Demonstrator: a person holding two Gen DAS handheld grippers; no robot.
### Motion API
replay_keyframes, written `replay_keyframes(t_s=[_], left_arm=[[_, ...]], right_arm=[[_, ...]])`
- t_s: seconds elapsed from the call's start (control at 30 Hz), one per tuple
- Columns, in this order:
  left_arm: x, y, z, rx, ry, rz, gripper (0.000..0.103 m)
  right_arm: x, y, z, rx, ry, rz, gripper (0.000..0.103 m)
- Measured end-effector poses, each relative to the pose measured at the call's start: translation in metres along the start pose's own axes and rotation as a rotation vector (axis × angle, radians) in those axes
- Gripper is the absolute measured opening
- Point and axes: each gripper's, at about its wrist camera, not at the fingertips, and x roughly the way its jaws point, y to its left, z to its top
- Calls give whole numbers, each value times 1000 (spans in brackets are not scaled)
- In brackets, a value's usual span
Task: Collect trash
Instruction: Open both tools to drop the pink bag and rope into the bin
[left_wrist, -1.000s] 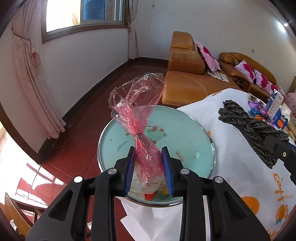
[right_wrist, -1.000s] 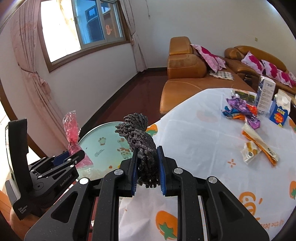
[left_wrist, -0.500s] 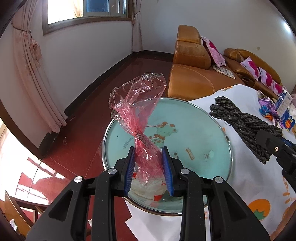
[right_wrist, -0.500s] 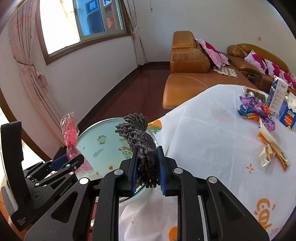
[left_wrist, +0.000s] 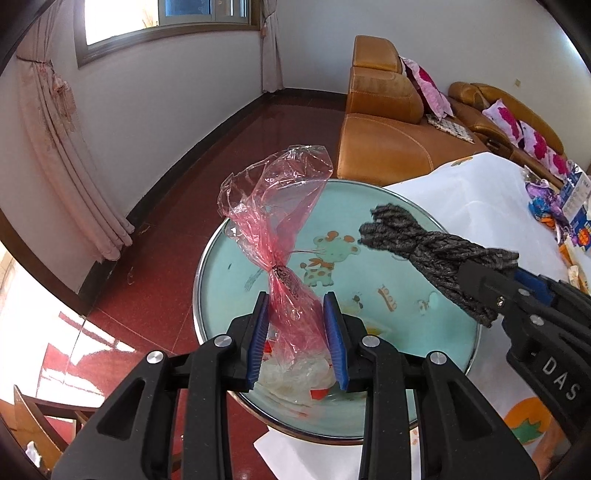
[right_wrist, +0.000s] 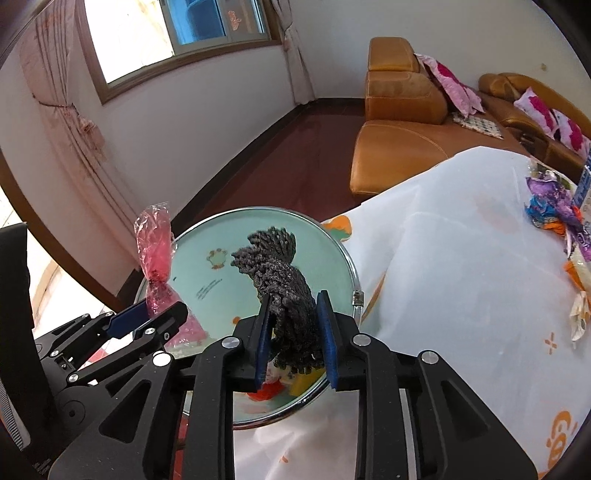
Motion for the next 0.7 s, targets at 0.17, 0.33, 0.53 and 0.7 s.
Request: replay_keyframes(t_s=[0.17, 0.33, 0.53, 0.7], left_arm=[[2, -2, 0, 4, 12, 0, 31], [-1, -5, -1, 12, 11, 3, 34], [-12, -11, -1, 23, -15, 25, 61], [-24, -22, -2, 28, -37, 37, 74]], right_arm=[[-8, -5, 0, 15, -20, 17, 39], [-17, -7, 0, 33, -34, 15, 39], [-45, -25, -5, 73, -87, -7, 39], [-68, -45, -12, 99, -125, -52, 45]])
